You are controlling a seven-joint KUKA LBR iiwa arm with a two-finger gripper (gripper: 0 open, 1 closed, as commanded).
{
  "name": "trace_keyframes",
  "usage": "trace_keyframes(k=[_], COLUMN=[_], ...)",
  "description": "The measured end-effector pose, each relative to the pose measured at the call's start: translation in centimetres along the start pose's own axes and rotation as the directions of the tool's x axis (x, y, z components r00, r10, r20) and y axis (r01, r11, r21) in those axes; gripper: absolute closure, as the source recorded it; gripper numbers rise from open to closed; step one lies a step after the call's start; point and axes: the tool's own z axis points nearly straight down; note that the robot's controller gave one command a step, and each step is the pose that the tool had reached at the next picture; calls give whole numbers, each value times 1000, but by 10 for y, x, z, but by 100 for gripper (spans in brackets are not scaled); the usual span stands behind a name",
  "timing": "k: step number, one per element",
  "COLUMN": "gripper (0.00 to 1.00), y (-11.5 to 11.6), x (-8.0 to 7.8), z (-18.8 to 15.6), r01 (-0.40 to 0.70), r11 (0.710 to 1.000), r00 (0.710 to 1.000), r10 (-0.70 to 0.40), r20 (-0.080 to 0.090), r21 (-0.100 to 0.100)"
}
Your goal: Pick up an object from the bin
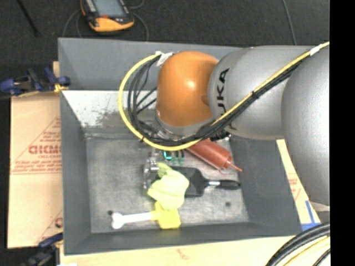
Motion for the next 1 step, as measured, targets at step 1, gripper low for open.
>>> trace_keyframes(k=[1], gripper=[0], y=[-1], x=[-2], z=[-5], r01=[-3], r11=[1000], r00=[1000], r10=[3], r20=[8], r21=[-1])
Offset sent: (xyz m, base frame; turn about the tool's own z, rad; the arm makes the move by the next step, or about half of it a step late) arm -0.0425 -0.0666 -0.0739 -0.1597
